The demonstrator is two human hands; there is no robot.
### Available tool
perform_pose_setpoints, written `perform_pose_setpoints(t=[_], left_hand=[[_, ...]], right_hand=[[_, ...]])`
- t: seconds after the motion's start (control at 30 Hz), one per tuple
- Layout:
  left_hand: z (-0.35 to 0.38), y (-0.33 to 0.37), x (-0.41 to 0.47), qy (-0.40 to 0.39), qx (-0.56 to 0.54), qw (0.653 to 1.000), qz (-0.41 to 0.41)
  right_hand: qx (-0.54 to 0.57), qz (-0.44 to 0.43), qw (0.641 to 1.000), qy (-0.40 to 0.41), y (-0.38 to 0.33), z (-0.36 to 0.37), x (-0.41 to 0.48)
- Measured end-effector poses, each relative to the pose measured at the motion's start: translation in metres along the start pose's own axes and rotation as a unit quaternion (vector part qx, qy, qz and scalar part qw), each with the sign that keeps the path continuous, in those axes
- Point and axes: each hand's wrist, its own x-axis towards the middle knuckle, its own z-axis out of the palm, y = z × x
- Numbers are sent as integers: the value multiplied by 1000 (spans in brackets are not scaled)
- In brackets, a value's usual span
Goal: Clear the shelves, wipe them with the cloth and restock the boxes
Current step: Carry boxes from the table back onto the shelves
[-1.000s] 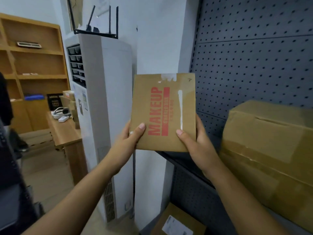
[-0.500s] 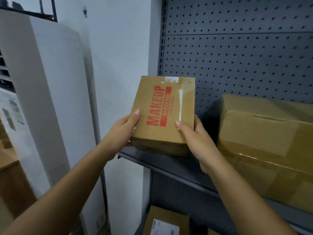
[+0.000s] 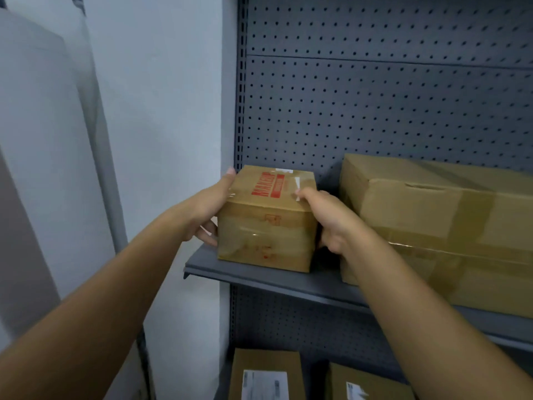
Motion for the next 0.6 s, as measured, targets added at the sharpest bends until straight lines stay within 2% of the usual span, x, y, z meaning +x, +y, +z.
perform_pose_setpoints(t=[0.17,0.33,0.47,0.6], left_hand=[[5,-2,7,1,-4,1000,-1],[5,-11,6,31,22,998,51],[-2,-23,-4,95,78,985,119],[-2,-34,-22,178,151,958,165]], right_hand=[[21,-31,998,47,4,2,6],[-19,-91,992,86,3,-2,-10],[-80,-164,978,97,0,2,-30],[-174,-227,952,106,3,4,-51]])
